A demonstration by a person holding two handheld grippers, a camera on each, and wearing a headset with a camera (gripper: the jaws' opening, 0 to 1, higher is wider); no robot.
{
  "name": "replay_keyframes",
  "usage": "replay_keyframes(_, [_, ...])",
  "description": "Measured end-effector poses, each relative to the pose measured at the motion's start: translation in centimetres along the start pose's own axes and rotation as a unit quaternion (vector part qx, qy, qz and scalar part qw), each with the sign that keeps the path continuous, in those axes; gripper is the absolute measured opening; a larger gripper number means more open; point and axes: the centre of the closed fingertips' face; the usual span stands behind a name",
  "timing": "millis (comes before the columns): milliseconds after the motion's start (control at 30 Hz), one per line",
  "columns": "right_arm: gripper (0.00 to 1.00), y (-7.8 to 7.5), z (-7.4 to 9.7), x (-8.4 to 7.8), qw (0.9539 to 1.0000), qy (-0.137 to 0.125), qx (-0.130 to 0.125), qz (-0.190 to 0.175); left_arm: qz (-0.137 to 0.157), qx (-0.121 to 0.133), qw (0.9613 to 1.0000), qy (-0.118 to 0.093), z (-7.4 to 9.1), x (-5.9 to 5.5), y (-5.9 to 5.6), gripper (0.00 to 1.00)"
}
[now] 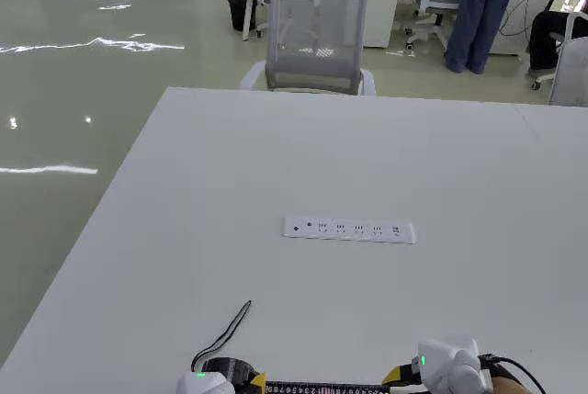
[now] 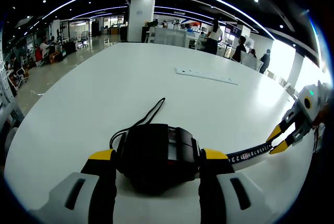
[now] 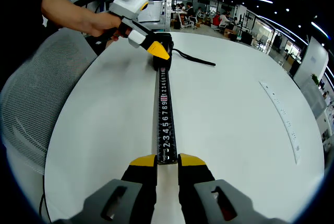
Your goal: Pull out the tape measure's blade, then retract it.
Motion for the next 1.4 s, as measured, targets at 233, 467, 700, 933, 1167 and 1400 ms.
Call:
replay_keyframes(233, [0.13,-0.1,-0.2,0.3,1.0,-0.002,0.002,0.0,0.001,-0.002,1.0,-0.001,0.0,0.1,0.1,0.61])
replay_keyframes(467, [0.13,-0.1,-0.4,0.6,1.0,-0.003,0.001,0.002,0.006,-0.003,1.0,-0.002,0.0,0.1,0.1,0.61])
replay_keyframes(700, [0.13,-0.3,-0.6,0.7,1.0,-0.005,0.0,0.004,0.009,-0.003,0.9999,-0.003,0.1,0.2,0.2,0.61])
replay_keyframes(933, [0.13,-0.5,-0.7,1.1,1.0,-0.007,0.0,0.007,0.012,-0.005,0.9999,-0.004,0.0,0.1,0.3,0.61])
replay_keyframes(1167, [0.13,-0.6,-0.9,1.5,0.9999,-0.009,0.002,0.01,0.018,-0.007,0.9998,-0.003,0.1,0.2,0.3,0.61])
replay_keyframes(1400, [0.13,-0.7,-1.1,1.7,0.9999,-0.009,0.003,0.012,0.019,-0.009,0.9998,-0.003,0.0,0.2,0.3,0.61])
Point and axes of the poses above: the centre of the closed fingertips' face, and the gripper's own axes: z roughly backward along the fingers, y roughly to its left, x roughly out of its top, and after that the axes turned 7 degrees about z, right-handed
